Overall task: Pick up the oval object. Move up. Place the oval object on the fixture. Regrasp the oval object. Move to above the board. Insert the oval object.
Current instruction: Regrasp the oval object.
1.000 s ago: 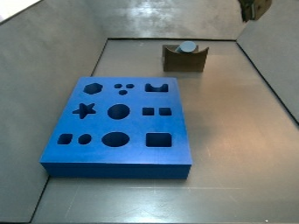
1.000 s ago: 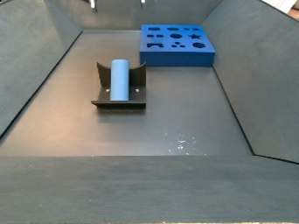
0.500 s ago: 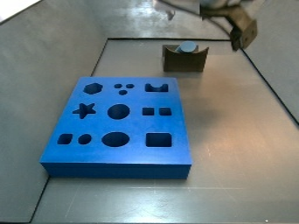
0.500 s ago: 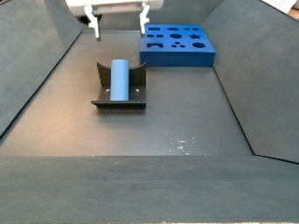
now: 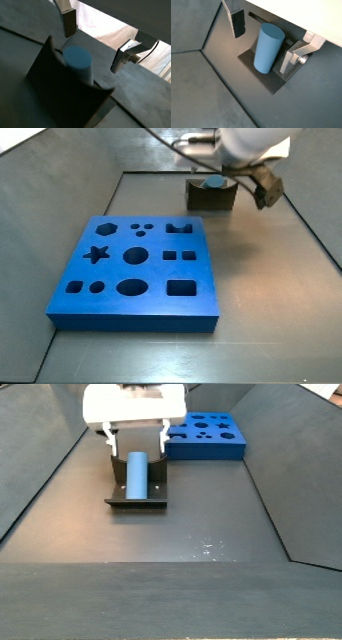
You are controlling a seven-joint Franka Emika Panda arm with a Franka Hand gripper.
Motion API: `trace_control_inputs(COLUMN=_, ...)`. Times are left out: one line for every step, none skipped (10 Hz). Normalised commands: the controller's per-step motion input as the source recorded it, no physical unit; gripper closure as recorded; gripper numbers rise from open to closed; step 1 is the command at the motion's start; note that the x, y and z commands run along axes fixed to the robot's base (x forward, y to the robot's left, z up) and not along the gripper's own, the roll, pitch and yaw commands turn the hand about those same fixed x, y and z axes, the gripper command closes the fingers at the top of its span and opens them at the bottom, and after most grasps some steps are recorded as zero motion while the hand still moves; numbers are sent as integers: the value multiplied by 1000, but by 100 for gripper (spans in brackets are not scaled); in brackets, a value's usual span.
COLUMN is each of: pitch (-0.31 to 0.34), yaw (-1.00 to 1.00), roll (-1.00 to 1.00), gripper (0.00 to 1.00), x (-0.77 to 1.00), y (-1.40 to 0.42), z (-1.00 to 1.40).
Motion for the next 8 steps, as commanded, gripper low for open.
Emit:
trace_control_inputs(pitch=14, yaw=-32, roll=46, gripper=0, x=82, y=8, z=-688)
trace_control_inputs(pitch=31, yaw=-13, roll=45, gripper=0, x=83, y=2, z=-550)
trace_control_inputs(pitch=39, yaw=11, roll=43, gripper=0, x=81, y=1, z=-381)
trace_control_inputs(pitch=34, yaw=29, roll=45, gripper=0, x=76, y=-3, z=-254)
trace_control_inputs(pitch=45, yaw=32, roll=42, gripper=0, x=41, y=-13, z=-200)
trace_control_inputs(pitch=37, yaw=36, roll=48, gripper=0, x=19, y=-25, z=-172)
trace_control_inputs(pitch=37, yaw=37, roll=48, gripper=0, x=19, y=-26, z=-172)
trace_control_inputs(pitch=37, yaw=39, roll=48, gripper=0, x=19, y=-26, z=-172)
